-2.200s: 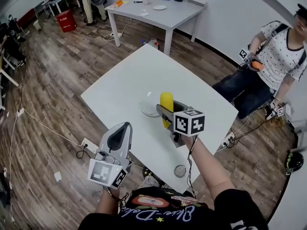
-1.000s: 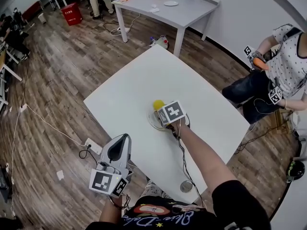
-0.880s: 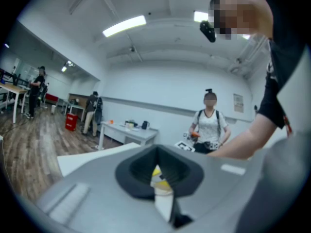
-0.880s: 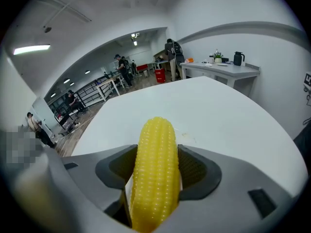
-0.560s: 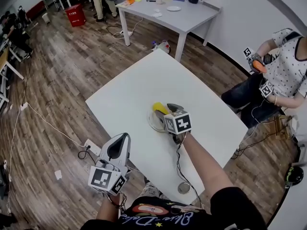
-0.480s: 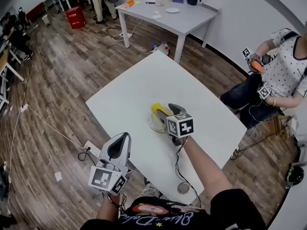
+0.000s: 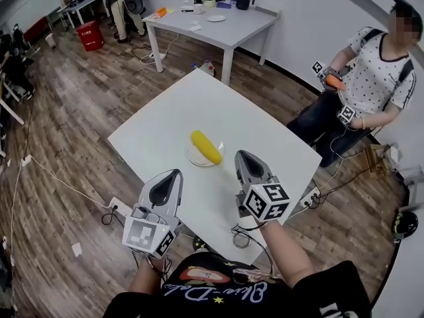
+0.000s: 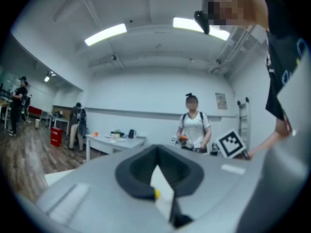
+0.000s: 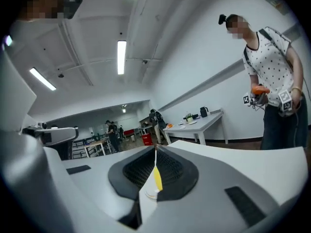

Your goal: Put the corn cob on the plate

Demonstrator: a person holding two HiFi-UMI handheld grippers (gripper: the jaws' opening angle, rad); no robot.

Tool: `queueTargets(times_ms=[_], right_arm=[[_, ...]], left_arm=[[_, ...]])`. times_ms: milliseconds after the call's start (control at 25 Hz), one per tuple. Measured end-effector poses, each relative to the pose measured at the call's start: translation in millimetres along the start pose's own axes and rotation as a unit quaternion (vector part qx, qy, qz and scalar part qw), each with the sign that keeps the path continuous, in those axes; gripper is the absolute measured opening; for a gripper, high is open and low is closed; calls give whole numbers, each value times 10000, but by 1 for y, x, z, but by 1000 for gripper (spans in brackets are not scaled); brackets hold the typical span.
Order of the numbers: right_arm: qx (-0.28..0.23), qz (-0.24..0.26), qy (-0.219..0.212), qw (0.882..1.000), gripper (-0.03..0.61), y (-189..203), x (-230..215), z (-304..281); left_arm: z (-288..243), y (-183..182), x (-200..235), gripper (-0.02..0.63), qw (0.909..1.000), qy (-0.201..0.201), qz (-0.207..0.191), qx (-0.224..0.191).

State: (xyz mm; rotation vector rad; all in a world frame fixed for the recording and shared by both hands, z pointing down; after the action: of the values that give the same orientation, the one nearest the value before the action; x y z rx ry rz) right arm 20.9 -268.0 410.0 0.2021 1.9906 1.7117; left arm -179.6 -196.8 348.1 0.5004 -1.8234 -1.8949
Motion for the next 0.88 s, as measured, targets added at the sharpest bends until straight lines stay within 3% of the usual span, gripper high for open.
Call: queueTargets(times_ms=[280,880], right_arm=[[-126,389,-134,9991,14,-13,22,61],[-217,510,-422,9976,14,-32,37,76]], left_arm=[[-6,-5,-32,3,9994,345,-34,-63],[-3,-20,-51,3,9989,385,-185,-177]])
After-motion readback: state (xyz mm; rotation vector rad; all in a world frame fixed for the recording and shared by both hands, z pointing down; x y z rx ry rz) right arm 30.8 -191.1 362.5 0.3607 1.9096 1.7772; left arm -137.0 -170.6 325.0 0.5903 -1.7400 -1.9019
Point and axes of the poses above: the fingertips, and each gripper's own axes: z backward along the fingers, x to its left, y out of its underside, the point moved 4 cm from there along z, backward along the fingers, and after that the axes turned 2 degrees about -x, right-handed, at the moved point
